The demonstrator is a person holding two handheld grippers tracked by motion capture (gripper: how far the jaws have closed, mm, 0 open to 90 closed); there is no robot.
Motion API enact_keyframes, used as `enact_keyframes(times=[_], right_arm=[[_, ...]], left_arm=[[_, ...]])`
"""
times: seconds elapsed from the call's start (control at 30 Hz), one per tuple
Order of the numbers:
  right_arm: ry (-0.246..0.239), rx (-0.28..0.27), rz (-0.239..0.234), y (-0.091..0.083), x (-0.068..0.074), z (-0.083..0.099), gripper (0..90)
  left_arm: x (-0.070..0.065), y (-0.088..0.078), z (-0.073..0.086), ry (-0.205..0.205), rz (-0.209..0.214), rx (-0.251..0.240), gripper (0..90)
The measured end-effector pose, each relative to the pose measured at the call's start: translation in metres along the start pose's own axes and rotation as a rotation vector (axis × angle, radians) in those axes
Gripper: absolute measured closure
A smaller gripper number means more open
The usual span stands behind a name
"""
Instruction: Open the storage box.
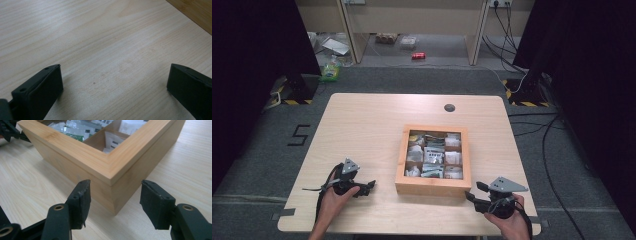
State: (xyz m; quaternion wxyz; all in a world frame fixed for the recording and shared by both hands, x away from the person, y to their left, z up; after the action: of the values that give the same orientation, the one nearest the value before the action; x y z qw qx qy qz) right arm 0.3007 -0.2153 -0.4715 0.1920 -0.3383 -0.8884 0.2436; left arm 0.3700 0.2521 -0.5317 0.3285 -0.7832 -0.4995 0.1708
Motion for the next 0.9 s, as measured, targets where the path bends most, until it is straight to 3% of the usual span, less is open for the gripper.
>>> enact_keyframes(times=[0.3,0.9], right_arm=[[-0.054,-0.001,0.009,0.011,0.004,-0.002,51.3],[-0.086,-0.018,0.045,0.013,0.009,-0.003,53.3]], left_arm=[[0.000,0.000,0.000,0.000,0.000,0.000,0.0],[0.000,0.000,0.000,0.000,0.000,0.000,0.0]])
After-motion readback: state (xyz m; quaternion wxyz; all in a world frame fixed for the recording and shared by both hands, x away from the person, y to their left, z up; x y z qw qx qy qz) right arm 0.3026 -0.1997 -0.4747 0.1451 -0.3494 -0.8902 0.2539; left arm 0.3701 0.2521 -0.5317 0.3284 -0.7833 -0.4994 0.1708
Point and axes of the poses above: each handheld gripper's, and its own axes: y roughly forward along the jaws, z roughly out of its underside, x roughly to its left, the point moved 1 cm from there along y, roughly forward along the jaws, and after that the axes turned 7 degrees about -z, right-handed, at the moved point
